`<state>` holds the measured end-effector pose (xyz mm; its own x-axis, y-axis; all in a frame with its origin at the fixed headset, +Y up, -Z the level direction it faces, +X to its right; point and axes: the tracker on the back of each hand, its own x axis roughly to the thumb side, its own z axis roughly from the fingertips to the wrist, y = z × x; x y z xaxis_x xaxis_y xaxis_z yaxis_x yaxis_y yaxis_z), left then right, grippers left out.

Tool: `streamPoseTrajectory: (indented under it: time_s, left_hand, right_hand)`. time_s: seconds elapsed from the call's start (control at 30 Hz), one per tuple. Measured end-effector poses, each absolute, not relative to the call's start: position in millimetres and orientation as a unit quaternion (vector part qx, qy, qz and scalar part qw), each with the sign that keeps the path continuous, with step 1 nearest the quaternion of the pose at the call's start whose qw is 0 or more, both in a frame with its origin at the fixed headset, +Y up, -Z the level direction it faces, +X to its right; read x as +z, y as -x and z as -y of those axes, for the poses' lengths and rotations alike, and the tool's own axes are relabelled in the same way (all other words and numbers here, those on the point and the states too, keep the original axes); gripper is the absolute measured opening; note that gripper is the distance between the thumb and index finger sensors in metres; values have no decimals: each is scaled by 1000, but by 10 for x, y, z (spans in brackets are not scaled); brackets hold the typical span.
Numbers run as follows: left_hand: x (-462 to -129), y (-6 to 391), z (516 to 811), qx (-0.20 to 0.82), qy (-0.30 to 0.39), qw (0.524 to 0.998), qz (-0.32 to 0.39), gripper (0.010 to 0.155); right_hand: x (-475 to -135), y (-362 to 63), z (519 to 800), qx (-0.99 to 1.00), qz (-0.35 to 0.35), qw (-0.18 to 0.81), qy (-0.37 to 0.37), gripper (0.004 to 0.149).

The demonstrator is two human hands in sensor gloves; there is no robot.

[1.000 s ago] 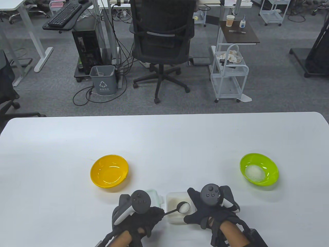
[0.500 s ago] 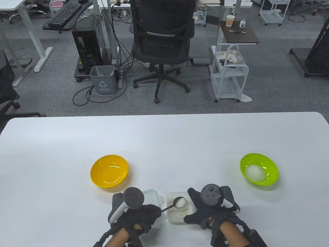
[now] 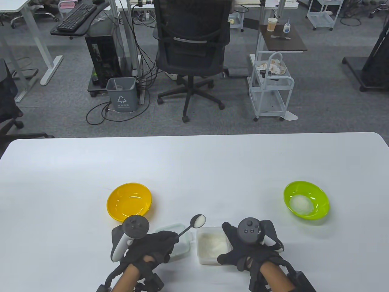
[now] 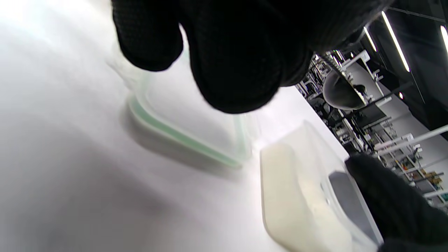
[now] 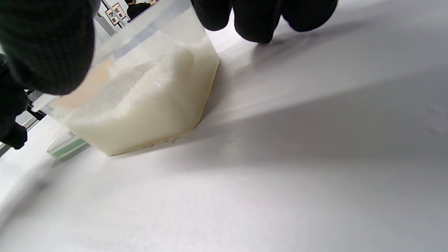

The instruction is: Scoop white sugar from container into bowls

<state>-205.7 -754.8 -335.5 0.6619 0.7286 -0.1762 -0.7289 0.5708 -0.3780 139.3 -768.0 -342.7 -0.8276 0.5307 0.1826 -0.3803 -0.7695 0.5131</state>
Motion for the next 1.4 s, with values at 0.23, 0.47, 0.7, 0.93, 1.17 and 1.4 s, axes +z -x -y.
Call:
streamPoseTrajectory:
  time_s: [0.23, 0.47, 0.7, 0.93, 1.17, 1.4]
  left_hand:
    - [-3430, 2517, 7542, 438, 172, 878, -86, 48]
    - [-3413, 2990, 7558, 486, 135, 846, -174, 49]
    - [-3347, 3282, 7543, 505, 90, 826, -233, 51]
    - [-3319, 3261, 7421, 410, 36, 873, -263, 52]
    - [-3300, 3161, 7306, 269, -26, 923, -273, 52]
    - [-3284, 2992, 7192, 101, -108, 957, -251, 51]
  right_hand:
    - [-3426, -1394, 7684, 927, -233, 246, -162, 101]
    - [-3426, -1397, 7687, 926, -235, 247, -163, 101]
    - [-3425, -1398, 7688, 926, -235, 247, -163, 101]
    - [-3426, -1401, 7692, 925, -235, 250, -163, 101]
    - [-3426, -1402, 7694, 925, -235, 250, -162, 100]
    - [-3425, -1403, 7695, 925, -234, 250, -162, 101]
